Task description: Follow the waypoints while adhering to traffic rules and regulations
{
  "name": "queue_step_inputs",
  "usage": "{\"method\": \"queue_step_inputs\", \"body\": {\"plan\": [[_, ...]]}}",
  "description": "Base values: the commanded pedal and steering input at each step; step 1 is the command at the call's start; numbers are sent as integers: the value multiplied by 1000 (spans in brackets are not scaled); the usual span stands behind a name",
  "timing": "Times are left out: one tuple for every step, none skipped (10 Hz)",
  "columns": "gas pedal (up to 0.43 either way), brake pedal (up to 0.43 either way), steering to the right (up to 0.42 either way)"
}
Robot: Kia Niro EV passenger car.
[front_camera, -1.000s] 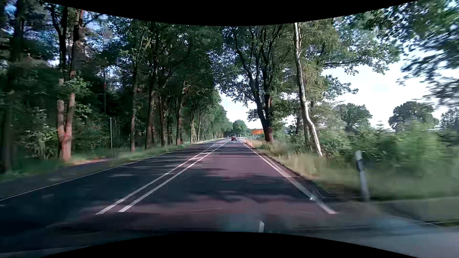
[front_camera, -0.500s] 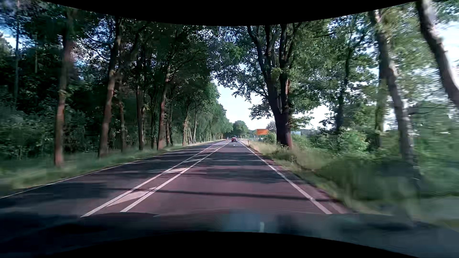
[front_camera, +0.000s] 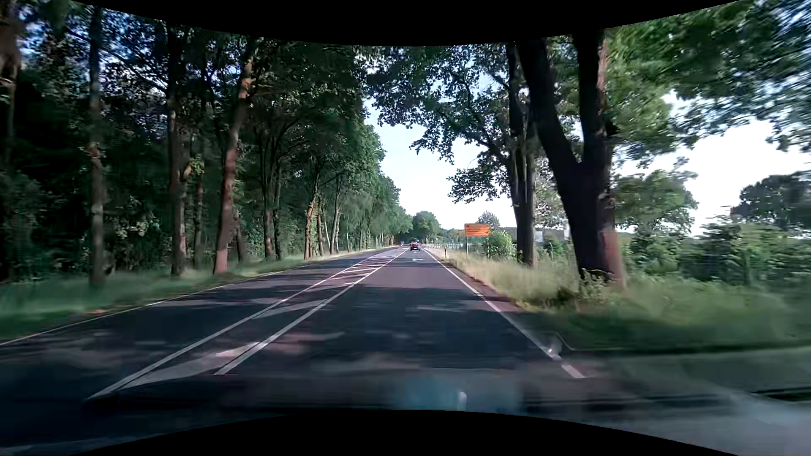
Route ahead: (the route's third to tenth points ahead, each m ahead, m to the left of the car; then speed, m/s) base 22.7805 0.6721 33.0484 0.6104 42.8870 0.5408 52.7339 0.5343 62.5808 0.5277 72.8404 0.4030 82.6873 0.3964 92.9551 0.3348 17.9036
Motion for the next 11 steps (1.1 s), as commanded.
{"method": "queue_step_inputs", "body": {"plan": [[0, 0, -4], [0, 0, -4], [0, 18, -4], [0, 37, -4], [0, 49, -4], [0, 55, -4], [0, 61, -4], [0, 67, -3], [0, 73, -3], [0, 79, -3], [0, 85, -3]]}}
